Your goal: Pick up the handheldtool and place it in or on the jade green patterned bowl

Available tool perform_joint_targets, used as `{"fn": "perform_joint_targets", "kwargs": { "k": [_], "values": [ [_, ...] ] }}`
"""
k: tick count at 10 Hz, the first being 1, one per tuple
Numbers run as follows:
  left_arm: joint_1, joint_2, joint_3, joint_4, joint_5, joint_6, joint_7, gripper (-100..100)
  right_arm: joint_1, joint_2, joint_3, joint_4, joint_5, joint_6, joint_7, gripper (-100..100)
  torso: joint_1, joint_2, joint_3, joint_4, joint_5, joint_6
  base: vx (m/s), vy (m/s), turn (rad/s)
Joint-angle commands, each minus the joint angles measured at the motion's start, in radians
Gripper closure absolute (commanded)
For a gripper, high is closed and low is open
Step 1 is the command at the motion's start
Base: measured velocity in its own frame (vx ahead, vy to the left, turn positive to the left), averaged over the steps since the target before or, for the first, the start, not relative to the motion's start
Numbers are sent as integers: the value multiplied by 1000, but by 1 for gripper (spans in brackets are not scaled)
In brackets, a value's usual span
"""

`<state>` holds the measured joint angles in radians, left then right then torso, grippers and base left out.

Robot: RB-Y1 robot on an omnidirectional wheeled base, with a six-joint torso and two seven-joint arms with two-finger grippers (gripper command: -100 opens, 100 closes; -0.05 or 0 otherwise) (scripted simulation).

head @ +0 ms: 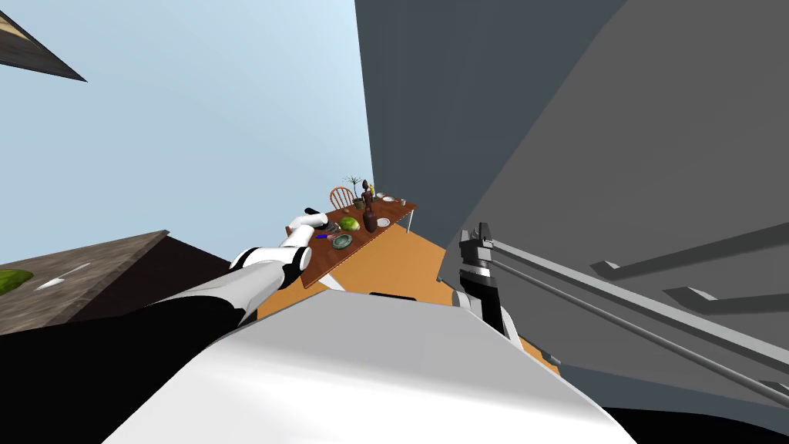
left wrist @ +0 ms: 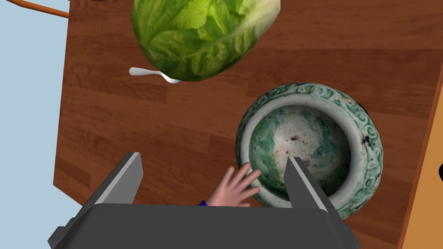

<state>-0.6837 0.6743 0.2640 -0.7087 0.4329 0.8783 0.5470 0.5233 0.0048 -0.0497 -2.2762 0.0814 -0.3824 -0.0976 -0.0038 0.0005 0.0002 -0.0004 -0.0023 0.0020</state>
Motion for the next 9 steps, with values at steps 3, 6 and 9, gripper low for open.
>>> {"fn": "perform_joint_targets", "kwargs": {
  "k": [3,6,9],
  "values": [
    [-96,5,-2,106,4,-21,-16,-100,0,0,0,0,0,0,0,0,1,-4,-2,-1,0,0,9,4,-1],
    [-96,5,-2,143,4,-21,-16,-100,0,0,0,0,0,0,0,0,1,-3,-2,-1,1,0,2,0,0],
    [-104,30,-7,93,16,45,-6,-100,0,0,0,0,0,0,0,0,0,-3,-2,-1,0,0,-1,-19,24]
  ]
}}
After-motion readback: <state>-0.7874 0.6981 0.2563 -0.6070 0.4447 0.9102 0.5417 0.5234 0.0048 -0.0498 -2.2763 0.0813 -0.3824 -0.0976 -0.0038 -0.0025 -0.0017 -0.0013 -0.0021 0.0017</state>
